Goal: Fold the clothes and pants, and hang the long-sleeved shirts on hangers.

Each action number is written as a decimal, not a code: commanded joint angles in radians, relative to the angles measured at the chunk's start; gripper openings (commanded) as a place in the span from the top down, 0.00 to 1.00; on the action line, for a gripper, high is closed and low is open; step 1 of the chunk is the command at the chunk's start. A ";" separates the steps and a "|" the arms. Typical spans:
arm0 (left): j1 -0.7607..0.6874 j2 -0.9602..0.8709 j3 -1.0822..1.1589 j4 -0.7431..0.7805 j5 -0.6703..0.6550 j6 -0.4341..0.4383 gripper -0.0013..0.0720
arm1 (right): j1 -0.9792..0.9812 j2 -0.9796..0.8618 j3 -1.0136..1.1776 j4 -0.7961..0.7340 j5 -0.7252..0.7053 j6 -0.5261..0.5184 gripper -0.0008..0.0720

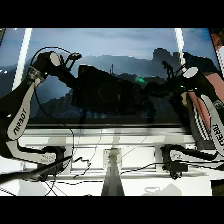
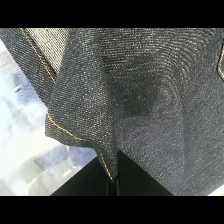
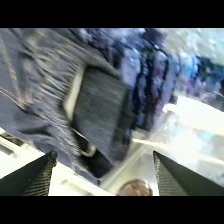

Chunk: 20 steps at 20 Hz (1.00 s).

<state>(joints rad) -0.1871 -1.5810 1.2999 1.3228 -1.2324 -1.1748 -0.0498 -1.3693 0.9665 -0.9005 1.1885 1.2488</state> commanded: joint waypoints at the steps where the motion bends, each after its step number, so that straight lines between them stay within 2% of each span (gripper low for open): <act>1: 0.001 0.000 0.001 0.001 -0.003 0.000 0.96 | 0.020 -0.005 0.018 0.032 -0.047 0.056 0.03; 5: 0.001 0.000 0.001 0.001 -0.003 0.000 0.96 | 0.046 -0.047 0.018 0.034 -0.054 0.180 0.03; 8: 0.001 0.000 0.001 0.001 -0.003 0.000 0.96 | 0.085 -0.060 0.018 -0.031 -0.072 0.192 0.03; 11: 0.001 -0.003 0.001 0.001 -0.003 0.000 0.96 | 0.092 -0.066 0.017 -0.197 -0.121 0.373 0.03; 13: 0.001 -0.014 0.001 0.001 -0.003 0.000 0.96 | 0.092 -0.097 0.017 -0.176 -0.132 0.431 0.03; 14: 0.001 -0.021 0.000 0.001 -0.003 0.000 0.96 | 0.094 -0.118 0.017 -0.112 -0.135 0.427 0.04; 17: 0.000 -0.050 0.000 0.000 -0.008 -0.001 0.96 | 0.106 -0.193 0.017 0.113 -0.132 0.296 0.05; 20: 0.000 -0.080 0.000 -0.007 -0.011 0.000 0.96 | 0.156 -0.257 0.017 0.213 -0.134 0.224 0.09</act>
<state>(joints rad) -0.1864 -1.6367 1.3003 1.3235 -1.2392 -1.1751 0.0708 -1.5692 0.9840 -0.8158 1.0554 1.5448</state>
